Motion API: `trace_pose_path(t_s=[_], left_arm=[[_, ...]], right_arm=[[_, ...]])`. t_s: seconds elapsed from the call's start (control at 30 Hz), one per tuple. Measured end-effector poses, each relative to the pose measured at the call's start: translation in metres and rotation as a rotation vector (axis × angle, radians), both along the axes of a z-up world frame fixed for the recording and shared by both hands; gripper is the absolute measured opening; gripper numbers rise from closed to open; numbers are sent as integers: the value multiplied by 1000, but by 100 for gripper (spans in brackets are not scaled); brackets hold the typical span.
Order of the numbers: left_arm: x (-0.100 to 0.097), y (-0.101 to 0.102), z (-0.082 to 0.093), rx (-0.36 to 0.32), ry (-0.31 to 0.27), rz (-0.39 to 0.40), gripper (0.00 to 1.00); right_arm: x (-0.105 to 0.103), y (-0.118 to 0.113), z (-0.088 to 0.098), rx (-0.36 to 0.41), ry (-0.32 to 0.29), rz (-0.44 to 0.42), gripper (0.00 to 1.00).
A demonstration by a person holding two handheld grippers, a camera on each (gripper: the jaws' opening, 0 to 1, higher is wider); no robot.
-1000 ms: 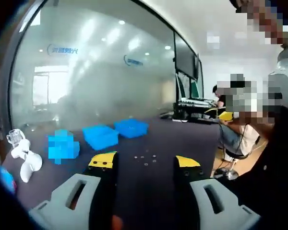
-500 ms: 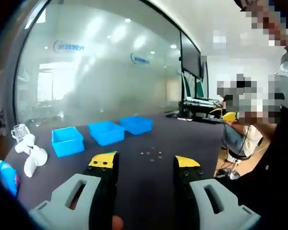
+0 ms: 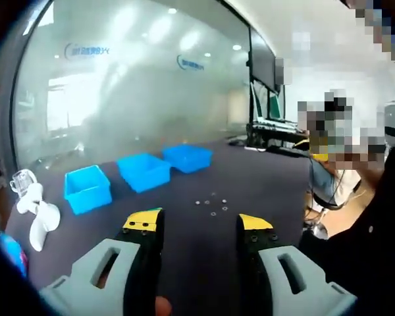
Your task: Sort the screws, nuts, and washers into the corresponding bins
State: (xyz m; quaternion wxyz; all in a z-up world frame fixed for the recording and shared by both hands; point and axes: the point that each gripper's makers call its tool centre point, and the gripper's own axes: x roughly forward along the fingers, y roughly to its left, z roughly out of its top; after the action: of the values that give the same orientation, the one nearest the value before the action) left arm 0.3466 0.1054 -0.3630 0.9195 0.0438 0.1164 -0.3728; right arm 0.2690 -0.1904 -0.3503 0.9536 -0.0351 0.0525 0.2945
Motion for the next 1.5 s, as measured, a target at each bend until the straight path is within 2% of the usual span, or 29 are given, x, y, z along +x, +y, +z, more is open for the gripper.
trace_pose_path(t_s=[0.23,0.4,0.63,0.7,0.83,0.9,1.03,1.23,1.37,1.5], left_arm=[[31,-19,-10,44,106,-9,42],[54,-34,-27,148,152,-37,41],[75,-59,-42,229,218,-83,40],[70,-71,-47,255,239,-89,40],[71,-85,-53,298,264,-122,38],[69,-89,-60,333,300,-140,38],[71,-94,-69,400,322,-152,36],[83,-99,-70,397,344,-149,34],[90,-98,-78,416,358,-141,31],[94,-102,-83,388,389,-133,30]], right_arm=[[-2,-4,-6,-2,10,-2,50],[-3,-5,-10,1,17,-6,50],[-4,-9,-14,2,24,-16,50],[-4,-11,-15,2,25,-21,50],[-6,-15,-15,15,25,-30,50],[-6,-18,-16,17,27,-37,50],[-6,-23,-18,28,34,-46,50],[-6,-25,-17,30,32,-46,50],[-4,-26,-18,34,32,-48,50],[-2,-27,-18,32,37,-46,50]])
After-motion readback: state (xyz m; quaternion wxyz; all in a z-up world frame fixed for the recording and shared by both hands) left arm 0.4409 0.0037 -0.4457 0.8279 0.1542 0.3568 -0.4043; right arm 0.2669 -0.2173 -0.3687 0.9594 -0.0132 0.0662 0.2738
